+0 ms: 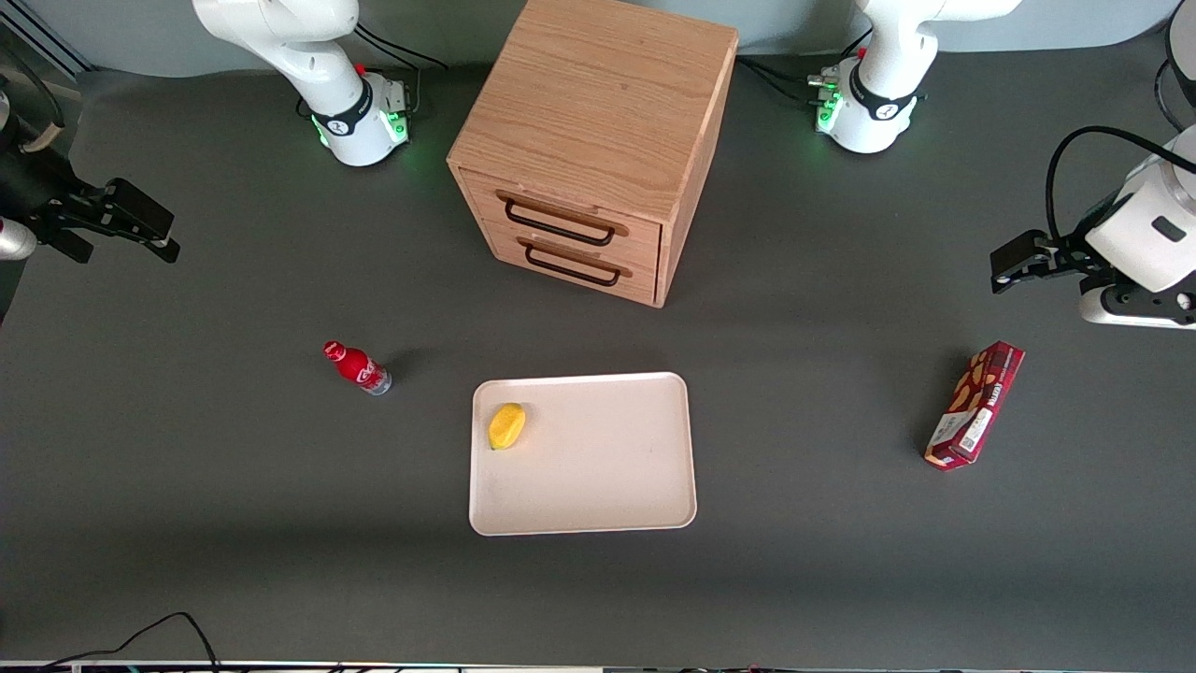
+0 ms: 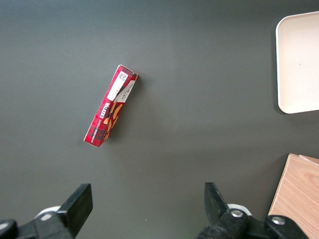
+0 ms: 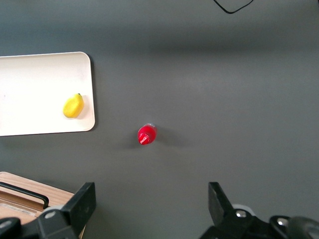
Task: Place coke bottle on tray
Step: 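Move the open right gripper toward the red Coca-Cola bottle, then lower the right gripper around the bottle cap and close it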
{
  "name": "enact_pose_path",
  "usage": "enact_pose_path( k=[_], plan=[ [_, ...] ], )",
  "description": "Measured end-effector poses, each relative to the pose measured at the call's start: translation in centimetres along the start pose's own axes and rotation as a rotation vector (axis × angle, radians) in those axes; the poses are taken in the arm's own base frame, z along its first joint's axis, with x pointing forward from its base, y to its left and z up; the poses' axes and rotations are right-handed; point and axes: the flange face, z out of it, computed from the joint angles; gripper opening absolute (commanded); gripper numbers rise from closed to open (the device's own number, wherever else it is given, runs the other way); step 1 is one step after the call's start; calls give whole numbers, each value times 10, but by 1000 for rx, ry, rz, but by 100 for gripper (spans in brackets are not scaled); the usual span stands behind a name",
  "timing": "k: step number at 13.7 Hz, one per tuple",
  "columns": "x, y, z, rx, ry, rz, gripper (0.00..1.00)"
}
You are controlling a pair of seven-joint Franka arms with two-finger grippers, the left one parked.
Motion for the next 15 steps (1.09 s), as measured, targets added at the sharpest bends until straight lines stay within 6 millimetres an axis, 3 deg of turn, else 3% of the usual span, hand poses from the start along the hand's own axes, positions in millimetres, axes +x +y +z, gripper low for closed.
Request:
enact_pose_path(
  k=[3, 6, 8, 10, 15],
  plan=[
    [-1, -5, -3, 12, 5, 7, 100],
    [-6, -35, -2, 17, -1, 45, 100],
    [-1, -53, 17, 18, -25, 32, 100],
    [19, -63, 59, 27, -47, 26, 100],
    [65, -66, 194, 51, -104, 39, 100]
  ],
)
